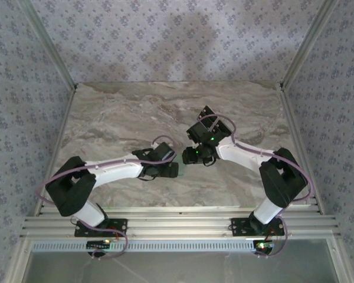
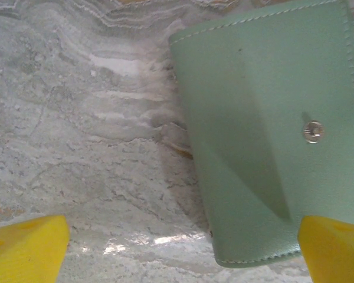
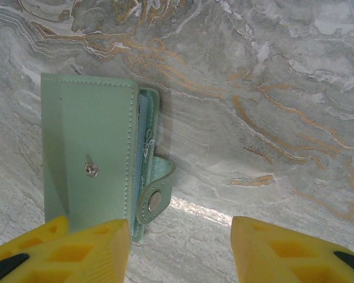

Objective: Put the credit cards into the card holder

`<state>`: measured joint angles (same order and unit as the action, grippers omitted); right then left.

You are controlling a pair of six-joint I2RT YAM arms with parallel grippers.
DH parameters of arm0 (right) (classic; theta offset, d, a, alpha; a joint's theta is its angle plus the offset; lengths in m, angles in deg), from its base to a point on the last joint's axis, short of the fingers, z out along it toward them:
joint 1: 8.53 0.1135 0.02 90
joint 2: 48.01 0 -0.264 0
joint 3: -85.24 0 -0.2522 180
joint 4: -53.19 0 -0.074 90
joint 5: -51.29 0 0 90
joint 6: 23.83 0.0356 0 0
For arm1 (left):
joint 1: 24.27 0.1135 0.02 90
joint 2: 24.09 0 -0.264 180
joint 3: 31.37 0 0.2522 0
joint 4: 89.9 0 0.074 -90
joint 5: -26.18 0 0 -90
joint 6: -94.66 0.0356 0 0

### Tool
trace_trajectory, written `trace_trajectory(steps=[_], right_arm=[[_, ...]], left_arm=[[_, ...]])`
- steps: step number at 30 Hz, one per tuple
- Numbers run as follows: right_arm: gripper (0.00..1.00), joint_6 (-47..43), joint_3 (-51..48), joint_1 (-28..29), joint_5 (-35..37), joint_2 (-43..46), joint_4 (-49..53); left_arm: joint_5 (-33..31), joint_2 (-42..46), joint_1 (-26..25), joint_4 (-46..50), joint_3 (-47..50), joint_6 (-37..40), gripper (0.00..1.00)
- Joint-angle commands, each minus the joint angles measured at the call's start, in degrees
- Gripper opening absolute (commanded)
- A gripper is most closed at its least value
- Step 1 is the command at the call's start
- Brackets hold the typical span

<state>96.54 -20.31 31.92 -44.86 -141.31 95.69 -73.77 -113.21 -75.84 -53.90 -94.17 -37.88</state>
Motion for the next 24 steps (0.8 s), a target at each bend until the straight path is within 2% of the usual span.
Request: trace_trajectory(steps=[1, 24], right_arm=[[0.5, -0.88, 1.63, 0.33, 0.79, -0.89, 1.84], [0.46, -1.53, 5.03, 1.03, 0.53, -4.43, 2.34]], left_arm=[[-2.99, -1.31, -0.63, 1.92, 0.06, -1.68, 1.0], [-2.97, -2.91, -1.6, -0.67, 3.16, -3.69, 1.0]])
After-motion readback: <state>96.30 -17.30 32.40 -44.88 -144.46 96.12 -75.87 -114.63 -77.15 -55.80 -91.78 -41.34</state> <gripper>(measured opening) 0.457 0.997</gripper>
